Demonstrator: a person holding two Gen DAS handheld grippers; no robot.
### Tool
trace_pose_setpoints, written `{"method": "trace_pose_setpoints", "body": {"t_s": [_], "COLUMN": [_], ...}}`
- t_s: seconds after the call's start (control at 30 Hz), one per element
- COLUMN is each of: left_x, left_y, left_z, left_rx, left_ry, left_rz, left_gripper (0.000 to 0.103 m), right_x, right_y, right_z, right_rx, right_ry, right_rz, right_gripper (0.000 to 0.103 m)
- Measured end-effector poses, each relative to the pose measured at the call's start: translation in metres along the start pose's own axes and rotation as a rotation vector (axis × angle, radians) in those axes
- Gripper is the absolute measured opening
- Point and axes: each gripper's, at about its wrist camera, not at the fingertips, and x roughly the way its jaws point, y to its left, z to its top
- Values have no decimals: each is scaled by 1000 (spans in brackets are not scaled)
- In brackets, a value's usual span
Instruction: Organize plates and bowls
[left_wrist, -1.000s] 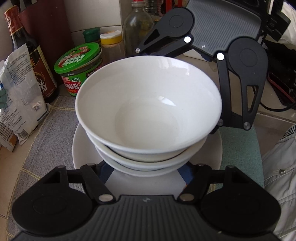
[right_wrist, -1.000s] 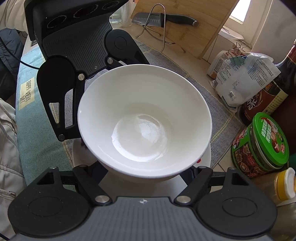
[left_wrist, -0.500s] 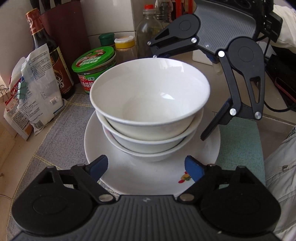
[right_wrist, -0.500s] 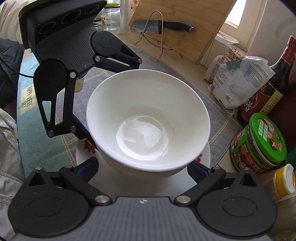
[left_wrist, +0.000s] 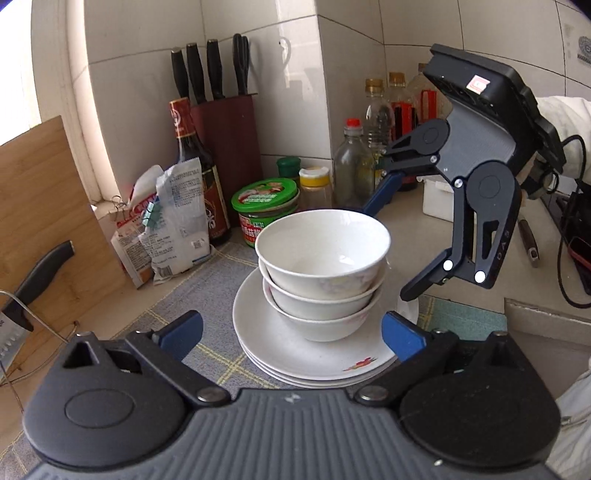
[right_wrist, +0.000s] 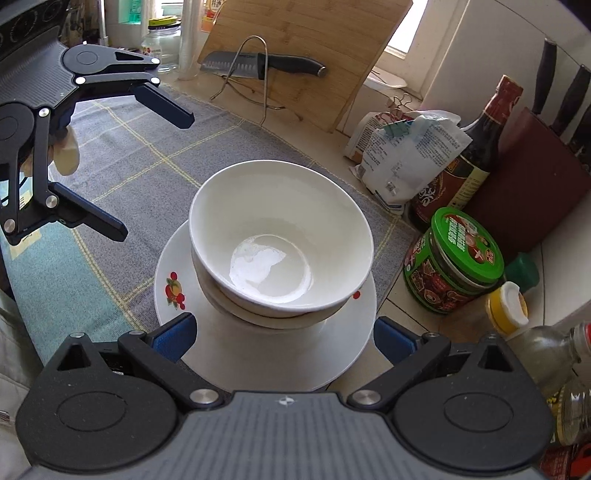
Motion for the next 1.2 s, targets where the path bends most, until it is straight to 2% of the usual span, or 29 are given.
{"method": "trace_pose_setpoints", "body": {"t_s": [0.1, 0.2, 0.33, 0.47, 0.63, 0.67, 0.93, 1.2], "left_x": [-21, -41, -62, -71, -89, -90, -98, -104], "left_y": [-8, -9, -8, -2, -7, -9, -21, -25], "left_z": [-9, -14, -14, -13, -11, -10, -2, 0], "left_rx": [-8, -75, -200, -330, -352, -351, -326, -339], "left_ry": [-83, -124, -73, 85, 113, 129, 174, 174], "left_rz": [95, 127, 163, 224, 284, 307, 327, 323], "left_gripper": [102, 102, 102, 102, 102, 102, 102, 102], "right_x": [-11, -22, -40, -51, -66, -69, -86, -97], "right_y": [17, 38, 64, 91, 120, 124, 142, 146], "right_z": [3, 7, 11, 8, 5, 4, 10, 11], "right_rx": [145, 312, 545, 722, 847, 865, 856, 862], "right_ry": [-5, -20, -44, -31, -30, -32, -32, -40], "right_rz": [-29, -96, -237, -376, -440, -444, -529, -563], "right_gripper": [103, 103, 103, 103, 103, 103, 103, 103]}}
